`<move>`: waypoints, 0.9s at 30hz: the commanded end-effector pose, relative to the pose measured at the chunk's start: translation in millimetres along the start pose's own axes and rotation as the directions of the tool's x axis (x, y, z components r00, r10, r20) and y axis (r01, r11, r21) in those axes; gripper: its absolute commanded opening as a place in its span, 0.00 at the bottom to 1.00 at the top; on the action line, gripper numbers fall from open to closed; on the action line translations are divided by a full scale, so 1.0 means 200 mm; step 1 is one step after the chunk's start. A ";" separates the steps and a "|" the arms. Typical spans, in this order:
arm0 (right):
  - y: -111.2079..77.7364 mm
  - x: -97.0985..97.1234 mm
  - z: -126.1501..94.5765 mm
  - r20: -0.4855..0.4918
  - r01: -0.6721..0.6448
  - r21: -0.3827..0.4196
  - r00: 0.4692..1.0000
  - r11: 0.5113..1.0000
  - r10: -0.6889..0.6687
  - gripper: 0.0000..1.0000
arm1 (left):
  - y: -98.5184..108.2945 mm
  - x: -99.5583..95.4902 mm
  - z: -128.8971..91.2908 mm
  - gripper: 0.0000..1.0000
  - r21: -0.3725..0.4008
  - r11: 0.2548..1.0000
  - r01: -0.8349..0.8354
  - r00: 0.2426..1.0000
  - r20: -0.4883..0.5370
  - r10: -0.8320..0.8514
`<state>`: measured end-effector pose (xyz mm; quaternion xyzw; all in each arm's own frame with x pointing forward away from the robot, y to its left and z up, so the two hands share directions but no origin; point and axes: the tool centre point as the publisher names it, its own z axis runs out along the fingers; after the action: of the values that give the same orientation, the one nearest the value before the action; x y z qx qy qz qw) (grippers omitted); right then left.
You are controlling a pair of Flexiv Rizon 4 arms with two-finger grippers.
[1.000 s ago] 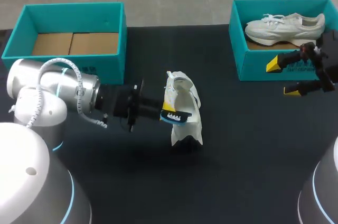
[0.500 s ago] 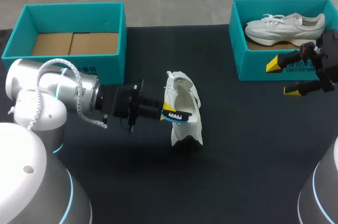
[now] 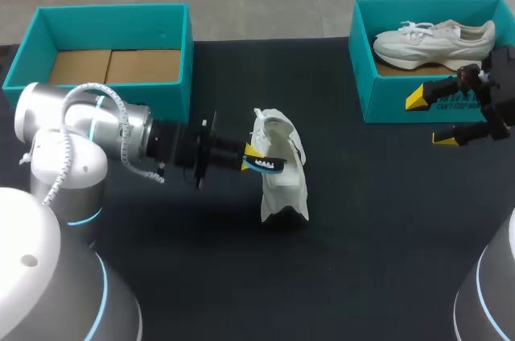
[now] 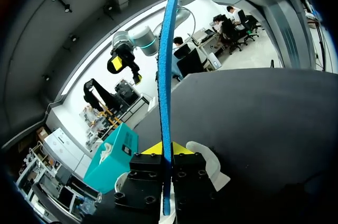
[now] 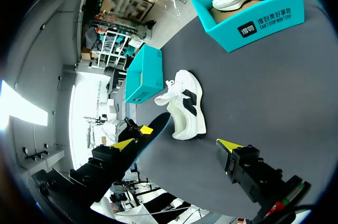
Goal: Take the shoe out of the shoebox, open the shoe tongue, remove and reinsert the insole, then place the shoe into the shoebox
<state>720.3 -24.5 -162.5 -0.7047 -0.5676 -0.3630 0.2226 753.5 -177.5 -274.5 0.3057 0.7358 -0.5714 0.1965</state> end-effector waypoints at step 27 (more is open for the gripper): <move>-0.01 0.00 0.00 0.002 -0.002 -0.002 1.000 1.000 0.002 1.00 | -0.07 -0.05 0.12 0.00 0.115 0.992 0.043 0.999 0.002 -0.044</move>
<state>720.3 -24.5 -162.3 -0.7047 -0.5676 -0.3629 0.2226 750.6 -202.9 -263.2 0.2993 0.7077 -0.6177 0.1674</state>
